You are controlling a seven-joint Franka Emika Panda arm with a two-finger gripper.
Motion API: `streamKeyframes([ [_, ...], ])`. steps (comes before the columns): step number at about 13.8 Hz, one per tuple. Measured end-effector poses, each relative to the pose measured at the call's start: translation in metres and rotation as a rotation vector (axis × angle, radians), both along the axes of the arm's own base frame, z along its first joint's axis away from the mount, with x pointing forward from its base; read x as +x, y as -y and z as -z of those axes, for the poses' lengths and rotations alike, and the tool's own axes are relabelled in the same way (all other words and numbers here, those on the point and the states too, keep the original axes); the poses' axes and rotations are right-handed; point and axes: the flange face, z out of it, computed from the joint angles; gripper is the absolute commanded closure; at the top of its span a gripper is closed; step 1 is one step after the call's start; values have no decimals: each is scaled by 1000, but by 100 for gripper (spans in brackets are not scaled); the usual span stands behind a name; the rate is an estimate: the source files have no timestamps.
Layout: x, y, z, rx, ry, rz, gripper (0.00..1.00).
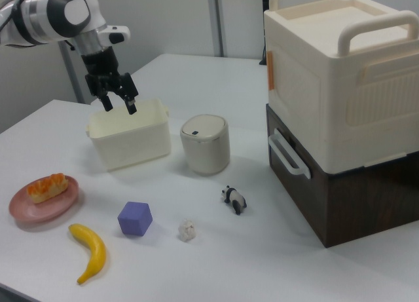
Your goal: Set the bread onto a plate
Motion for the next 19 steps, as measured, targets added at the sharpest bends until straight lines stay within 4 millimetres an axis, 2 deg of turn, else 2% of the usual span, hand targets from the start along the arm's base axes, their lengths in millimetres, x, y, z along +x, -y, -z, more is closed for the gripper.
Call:
streamKeyframes([
  [5, 4, 25, -5, 62, -5, 5, 0],
  [12, 4, 21, -7, 176, -12, 28, 0],
  [19, 9, 24, -9, 189, 23, 34, 0],
])
